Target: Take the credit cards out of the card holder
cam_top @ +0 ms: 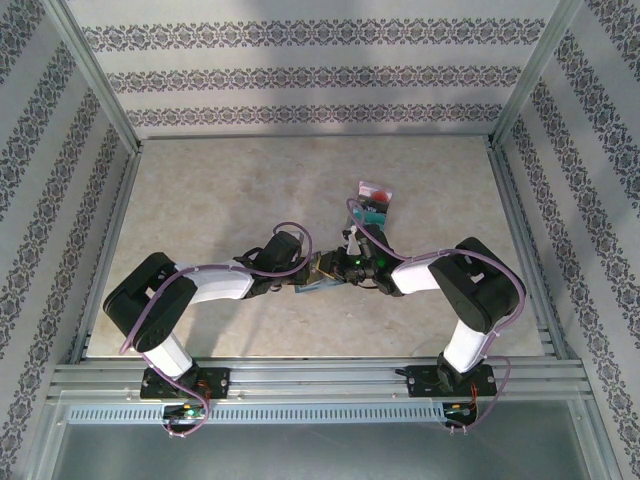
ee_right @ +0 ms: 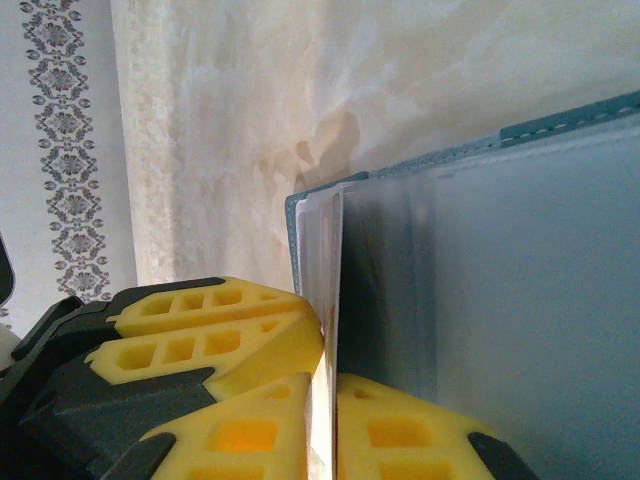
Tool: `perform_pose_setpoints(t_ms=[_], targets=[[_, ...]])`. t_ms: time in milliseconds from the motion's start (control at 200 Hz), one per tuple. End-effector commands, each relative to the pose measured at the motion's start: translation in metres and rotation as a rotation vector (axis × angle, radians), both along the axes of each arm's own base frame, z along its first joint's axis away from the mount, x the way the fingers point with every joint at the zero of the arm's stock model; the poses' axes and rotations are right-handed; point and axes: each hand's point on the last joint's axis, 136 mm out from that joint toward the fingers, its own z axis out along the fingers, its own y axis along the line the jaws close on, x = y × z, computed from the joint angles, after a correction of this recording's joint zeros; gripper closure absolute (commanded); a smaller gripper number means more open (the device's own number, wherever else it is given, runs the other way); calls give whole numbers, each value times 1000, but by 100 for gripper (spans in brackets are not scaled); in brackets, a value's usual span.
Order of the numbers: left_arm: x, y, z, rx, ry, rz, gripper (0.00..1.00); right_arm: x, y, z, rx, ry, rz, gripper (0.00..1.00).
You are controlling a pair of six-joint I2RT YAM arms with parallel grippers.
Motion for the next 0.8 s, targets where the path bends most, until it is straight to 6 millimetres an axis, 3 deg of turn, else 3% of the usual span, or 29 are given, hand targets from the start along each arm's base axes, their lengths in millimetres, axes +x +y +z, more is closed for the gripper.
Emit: perform_pose_setpoints(t_ms=[0, 145, 794], targets=[[-8, 16, -9, 56, 21, 28, 85, -1, 2, 16, 49, -50, 16, 88], [-8, 21, -9, 68, 17, 40, 84, -1, -3, 15, 44, -51, 7, 92], [3, 35, -5, 120, -4, 56, 83, -6, -22, 5, -73, -41, -16, 93]])
